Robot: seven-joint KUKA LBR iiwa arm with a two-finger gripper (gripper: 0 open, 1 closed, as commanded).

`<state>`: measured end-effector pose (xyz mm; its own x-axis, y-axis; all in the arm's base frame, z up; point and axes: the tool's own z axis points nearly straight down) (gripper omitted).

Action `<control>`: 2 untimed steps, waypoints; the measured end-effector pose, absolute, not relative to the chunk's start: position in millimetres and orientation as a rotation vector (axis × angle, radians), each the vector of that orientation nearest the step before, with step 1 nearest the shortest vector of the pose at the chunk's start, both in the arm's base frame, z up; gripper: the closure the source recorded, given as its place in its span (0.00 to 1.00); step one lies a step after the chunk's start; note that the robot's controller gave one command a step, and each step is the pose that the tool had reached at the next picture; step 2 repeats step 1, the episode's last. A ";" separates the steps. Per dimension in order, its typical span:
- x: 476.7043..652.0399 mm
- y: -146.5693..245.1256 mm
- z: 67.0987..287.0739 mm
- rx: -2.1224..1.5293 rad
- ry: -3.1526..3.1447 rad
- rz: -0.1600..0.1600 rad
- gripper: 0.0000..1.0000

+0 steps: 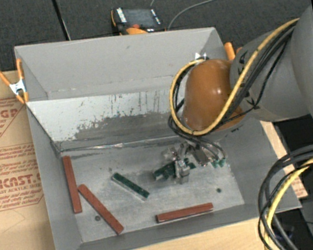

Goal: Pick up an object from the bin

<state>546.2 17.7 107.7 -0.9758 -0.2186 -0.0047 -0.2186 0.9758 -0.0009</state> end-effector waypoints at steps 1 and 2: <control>547.7 18.6 198.8 -0.346 3.114 -0.001 1.00; 547.7 18.6 198.8 -0.346 3.114 -0.001 1.00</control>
Offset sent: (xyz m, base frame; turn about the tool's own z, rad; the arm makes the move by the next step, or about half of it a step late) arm -0.0001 0.0000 0.0875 0.0000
